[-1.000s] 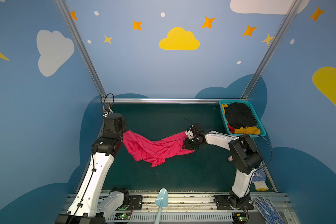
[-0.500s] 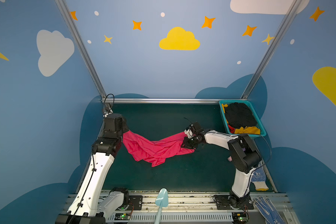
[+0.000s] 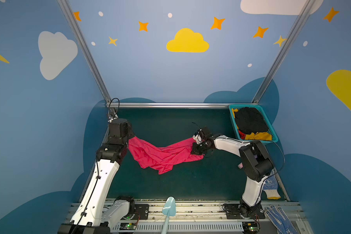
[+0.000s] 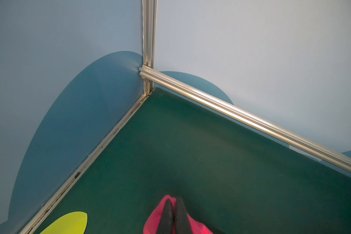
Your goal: Fold and stack the t-shirts
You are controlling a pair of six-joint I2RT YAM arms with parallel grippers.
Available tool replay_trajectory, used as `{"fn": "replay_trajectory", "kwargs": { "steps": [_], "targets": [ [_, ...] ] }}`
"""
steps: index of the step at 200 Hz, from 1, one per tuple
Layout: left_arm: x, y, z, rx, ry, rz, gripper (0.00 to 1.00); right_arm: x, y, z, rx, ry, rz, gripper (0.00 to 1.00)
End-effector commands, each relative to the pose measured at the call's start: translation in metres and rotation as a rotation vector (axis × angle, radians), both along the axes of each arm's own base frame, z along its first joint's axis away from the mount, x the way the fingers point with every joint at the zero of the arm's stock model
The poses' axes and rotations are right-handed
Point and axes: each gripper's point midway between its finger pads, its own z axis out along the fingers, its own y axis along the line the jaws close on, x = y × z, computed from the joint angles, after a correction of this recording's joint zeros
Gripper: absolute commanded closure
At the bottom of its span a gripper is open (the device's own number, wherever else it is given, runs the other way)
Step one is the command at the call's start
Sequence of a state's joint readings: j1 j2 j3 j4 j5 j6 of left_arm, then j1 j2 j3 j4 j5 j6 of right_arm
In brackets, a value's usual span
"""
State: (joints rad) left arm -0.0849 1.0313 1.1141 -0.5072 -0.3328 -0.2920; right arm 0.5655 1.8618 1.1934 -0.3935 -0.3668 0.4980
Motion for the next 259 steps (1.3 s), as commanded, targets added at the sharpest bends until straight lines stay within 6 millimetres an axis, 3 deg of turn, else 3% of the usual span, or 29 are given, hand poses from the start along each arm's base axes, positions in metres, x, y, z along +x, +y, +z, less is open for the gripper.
{"fn": "replay_trajectory", "kwargs": {
  "steps": [1, 47, 98, 150, 176, 195, 210, 223, 241, 259],
  "targets": [
    [-0.005, -0.002, 0.023, -0.020, -0.062, -0.016, 0.95, 0.006, -0.005, 0.057, 0.007, -0.122, 0.019, 1.00],
    [-0.024, -0.009, 0.082, -0.044, -0.210, -0.070, 0.95, 0.006, -0.039, 0.142, -0.030, -0.313, 0.003, 1.00],
    [-0.062, -0.020, 0.152, -0.080, -0.411, -0.150, 0.95, -0.008, -0.089, 0.229, -0.063, -0.546, -0.078, 1.00],
    [-0.136, -0.038, 0.230, -0.097, -0.710, -0.299, 0.95, -0.059, -0.128, 0.302, -0.024, -0.717, -0.121, 1.00],
    [-0.180, -0.044, 0.259, -0.108, -0.865, -0.364, 0.95, -0.087, -0.146, 0.333, 0.011, -0.797, -0.154, 1.00],
    [-0.198, -0.047, 0.271, -0.119, -0.932, -0.392, 0.95, -0.099, -0.157, 0.350, 0.028, -0.858, -0.189, 1.00],
    [-0.192, -0.047, 0.269, -0.123, -0.921, -0.387, 0.95, -0.099, -0.162, 0.354, 0.023, -0.881, -0.208, 1.00],
    [-0.172, -0.046, 0.259, -0.133, -0.870, -0.370, 0.95, -0.092, -0.160, 0.351, 0.009, -0.878, -0.212, 1.00],
    [-0.130, -0.048, 0.235, -0.150, -0.763, -0.352, 0.95, -0.072, -0.153, 0.337, -0.035, -0.849, -0.201, 1.00],
    [-0.078, -0.048, 0.208, -0.176, -0.655, -0.318, 0.95, -0.039, -0.142, 0.323, -0.094, -0.817, -0.187, 1.00]
  ]
}}
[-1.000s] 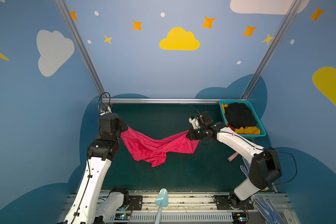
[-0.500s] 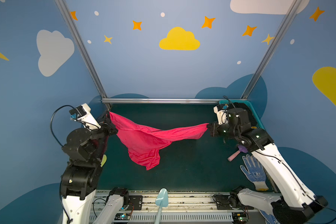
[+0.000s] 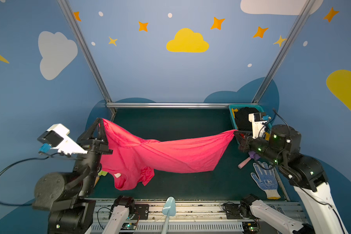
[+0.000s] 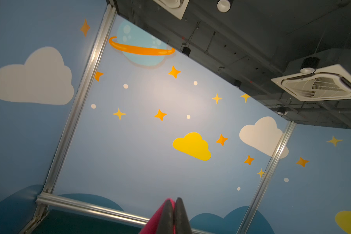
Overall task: Fold and stack the t-shirts
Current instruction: 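Raise both grippers high, lifting the t-shirt toward the far edge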
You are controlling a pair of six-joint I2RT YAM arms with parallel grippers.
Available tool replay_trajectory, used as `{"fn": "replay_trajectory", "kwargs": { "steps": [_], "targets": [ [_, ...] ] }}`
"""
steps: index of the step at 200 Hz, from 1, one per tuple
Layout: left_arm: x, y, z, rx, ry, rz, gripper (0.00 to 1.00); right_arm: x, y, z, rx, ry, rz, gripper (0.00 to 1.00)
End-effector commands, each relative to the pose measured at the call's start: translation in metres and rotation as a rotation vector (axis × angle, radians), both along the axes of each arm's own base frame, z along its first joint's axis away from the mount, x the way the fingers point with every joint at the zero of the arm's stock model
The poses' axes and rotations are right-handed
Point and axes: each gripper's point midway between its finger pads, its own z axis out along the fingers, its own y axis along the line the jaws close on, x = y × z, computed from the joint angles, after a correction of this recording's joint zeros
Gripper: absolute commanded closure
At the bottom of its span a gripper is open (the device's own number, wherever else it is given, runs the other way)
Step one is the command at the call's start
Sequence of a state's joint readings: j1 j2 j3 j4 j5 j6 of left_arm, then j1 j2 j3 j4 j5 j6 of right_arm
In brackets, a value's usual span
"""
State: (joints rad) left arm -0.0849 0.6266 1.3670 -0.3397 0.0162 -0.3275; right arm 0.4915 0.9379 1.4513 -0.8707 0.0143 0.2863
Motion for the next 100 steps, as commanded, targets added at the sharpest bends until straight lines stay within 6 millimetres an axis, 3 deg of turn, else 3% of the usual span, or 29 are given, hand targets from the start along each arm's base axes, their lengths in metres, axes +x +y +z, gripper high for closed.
{"fn": "replay_trajectory", "kwargs": {
  "steps": [1, 14, 30, 56, 74, 100],
  "targets": [
    [0.076, -0.002, -0.041, -0.017, 0.170, 0.015, 0.95, 0.046, 0.010, -0.021, -0.086, 0.044, -0.037, 1.00],
    [0.114, -0.003, -0.055, -0.029, 0.222, 0.029, 0.95, 0.073, 0.016, -0.027, -0.109, 0.060, -0.042, 1.00],
    [0.156, -0.006, -0.056, -0.024, 0.243, 0.027, 0.95, 0.112, 0.017, -0.024, -0.102, 0.061, -0.065, 1.00],
    [0.205, -0.012, -0.025, -0.002, 0.220, 0.014, 0.95, 0.165, 0.008, 0.006, -0.011, 0.022, -0.097, 1.00],
    [0.215, -0.018, 0.019, 0.011, 0.153, -0.018, 0.95, 0.180, 0.004, 0.046, 0.056, -0.046, -0.092, 1.00],
    [0.199, -0.029, 0.076, 0.032, 0.030, -0.083, 0.95, 0.171, 0.004, 0.101, 0.101, -0.185, -0.056, 1.00]
  ]
}}
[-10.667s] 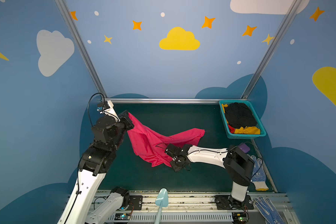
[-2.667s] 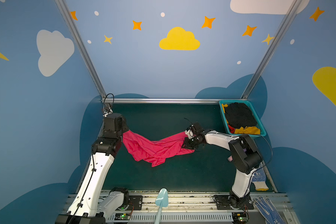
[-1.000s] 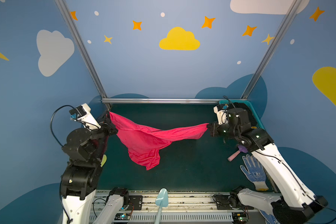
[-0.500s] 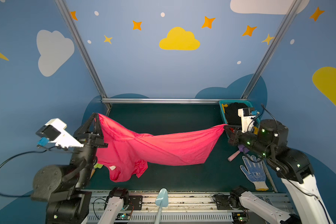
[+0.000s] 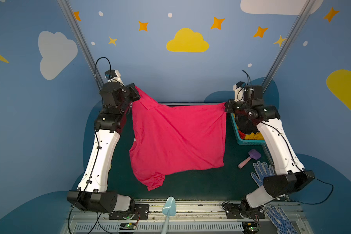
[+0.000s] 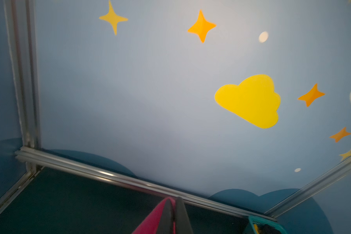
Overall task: Fold and stack the t-shirts
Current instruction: 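Raise both grippers high, lifting the t-shirt toward the far edge, then swing the t-shirt down and lay it flat on the table with both grippers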
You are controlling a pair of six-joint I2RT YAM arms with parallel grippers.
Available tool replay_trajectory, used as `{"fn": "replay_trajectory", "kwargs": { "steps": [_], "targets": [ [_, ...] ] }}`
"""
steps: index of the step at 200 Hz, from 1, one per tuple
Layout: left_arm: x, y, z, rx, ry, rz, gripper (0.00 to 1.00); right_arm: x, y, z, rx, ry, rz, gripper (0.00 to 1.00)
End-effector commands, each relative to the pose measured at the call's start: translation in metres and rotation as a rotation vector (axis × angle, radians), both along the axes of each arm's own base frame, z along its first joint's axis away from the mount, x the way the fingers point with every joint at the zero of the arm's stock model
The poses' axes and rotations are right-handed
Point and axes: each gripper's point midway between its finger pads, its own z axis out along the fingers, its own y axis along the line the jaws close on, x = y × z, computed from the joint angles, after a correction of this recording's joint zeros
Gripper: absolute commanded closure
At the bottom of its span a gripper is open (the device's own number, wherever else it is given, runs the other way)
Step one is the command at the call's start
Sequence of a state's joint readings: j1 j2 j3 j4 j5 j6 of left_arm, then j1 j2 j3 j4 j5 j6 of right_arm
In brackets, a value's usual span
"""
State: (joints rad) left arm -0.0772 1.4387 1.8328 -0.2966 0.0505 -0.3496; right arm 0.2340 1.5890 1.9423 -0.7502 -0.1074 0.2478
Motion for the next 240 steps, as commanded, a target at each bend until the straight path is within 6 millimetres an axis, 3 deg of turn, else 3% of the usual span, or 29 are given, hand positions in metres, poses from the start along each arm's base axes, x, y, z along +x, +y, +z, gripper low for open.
{"fn": "replay_trajectory", "kwargs": {
  "steps": [1, 17, 32, 56, 81, 92, 127, 138, 153, 170, 195, 240],
  "targets": [
    [-0.055, -0.006, 0.103, 0.012, -0.277, -0.060, 0.95, -0.025, 0.006, 0.091, 0.082, -0.237, 0.074, 1.00],
    [-0.070, -0.012, 0.120, 0.023, -0.321, -0.097, 0.95, -0.037, 0.004, 0.109, 0.090, -0.283, 0.086, 1.00],
    [-0.084, -0.013, 0.117, 0.018, -0.315, -0.115, 0.95, -0.047, 0.004, 0.107, 0.094, -0.278, 0.106, 1.00],
    [-0.100, -0.017, 0.074, 0.002, -0.248, -0.150, 0.95, -0.065, 0.010, 0.070, 0.115, -0.201, 0.150, 1.00],
    [-0.115, -0.009, -0.021, -0.065, -0.089, -0.111, 0.95, -0.087, 0.014, -0.004, 0.147, -0.047, 0.172, 1.00],
    [-0.125, -0.007, -0.066, -0.103, -0.012, -0.103, 0.95, -0.098, 0.014, -0.049, 0.155, 0.057, 0.171, 1.00],
    [-0.157, 0.010, -0.238, -0.297, 0.333, 0.034, 0.95, -0.142, 0.014, -0.195, 0.157, 0.435, 0.157, 1.00],
    [-0.172, 0.014, -0.282, -0.337, 0.426, 0.078, 0.95, -0.157, 0.010, -0.228, 0.149, 0.533, 0.139, 1.00],
    [-0.190, 0.019, -0.325, -0.397, 0.527, 0.136, 0.95, -0.170, 0.004, -0.258, 0.136, 0.620, 0.099, 1.00],
    [-0.205, 0.018, -0.354, -0.444, 0.594, 0.152, 0.95, -0.178, -0.007, -0.279, 0.103, 0.673, 0.040, 1.00],
    [-0.221, 0.015, -0.391, -0.482, 0.694, 0.173, 0.95, -0.182, -0.018, -0.291, 0.054, 0.719, -0.019, 1.00],
    [-0.243, 0.014, -0.420, -0.483, 0.802, 0.199, 0.88, -0.194, -0.026, -0.312, -0.002, 0.833, -0.065, 0.99]
  ]
}}
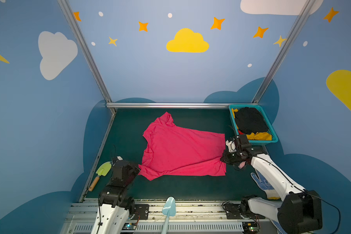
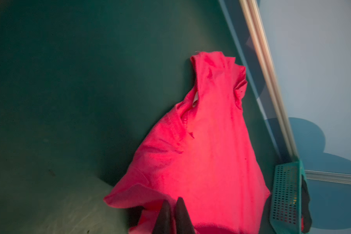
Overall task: Fold and stack the t-shirts
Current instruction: 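Swing the t-shirt down and lay it flat on the table with both grippers, then release the t-shirt and draw both grippers back toward the robot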
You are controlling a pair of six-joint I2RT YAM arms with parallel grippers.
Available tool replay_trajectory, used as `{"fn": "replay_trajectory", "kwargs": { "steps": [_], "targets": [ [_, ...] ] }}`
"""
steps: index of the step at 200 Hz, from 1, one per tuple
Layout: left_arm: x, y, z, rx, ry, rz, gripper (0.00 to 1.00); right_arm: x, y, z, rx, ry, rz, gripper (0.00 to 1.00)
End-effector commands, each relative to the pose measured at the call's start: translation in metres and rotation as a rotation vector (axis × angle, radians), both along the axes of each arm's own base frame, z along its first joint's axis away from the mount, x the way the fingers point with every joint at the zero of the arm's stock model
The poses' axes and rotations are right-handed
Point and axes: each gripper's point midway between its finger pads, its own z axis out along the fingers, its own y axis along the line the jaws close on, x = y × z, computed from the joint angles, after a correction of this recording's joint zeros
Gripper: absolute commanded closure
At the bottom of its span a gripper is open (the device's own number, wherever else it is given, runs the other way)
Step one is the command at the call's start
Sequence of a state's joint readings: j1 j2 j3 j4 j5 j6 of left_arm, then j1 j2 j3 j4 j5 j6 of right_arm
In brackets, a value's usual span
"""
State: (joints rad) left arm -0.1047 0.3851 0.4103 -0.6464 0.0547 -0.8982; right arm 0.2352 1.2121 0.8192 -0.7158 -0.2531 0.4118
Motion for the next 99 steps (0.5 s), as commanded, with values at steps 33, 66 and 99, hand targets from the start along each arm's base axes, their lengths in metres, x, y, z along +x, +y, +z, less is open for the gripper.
{"fn": "replay_trajectory", "kwargs": {
  "steps": [33, 66, 99],
  "targets": [
    [-0.025, 0.004, -0.017, -0.043, 0.067, 0.065, 0.89, -0.019, -0.005, -0.010, -0.085, 0.078, -0.012, 1.00],
    [-0.034, 0.007, -0.016, -0.058, 0.068, 0.093, 0.83, -0.037, -0.006, -0.006, -0.141, 0.095, -0.009, 1.00],
    [-0.041, 0.006, -0.012, -0.083, 0.076, 0.106, 0.54, -0.054, -0.015, 0.000, -0.198, 0.115, -0.029, 0.85]
  ]
}}
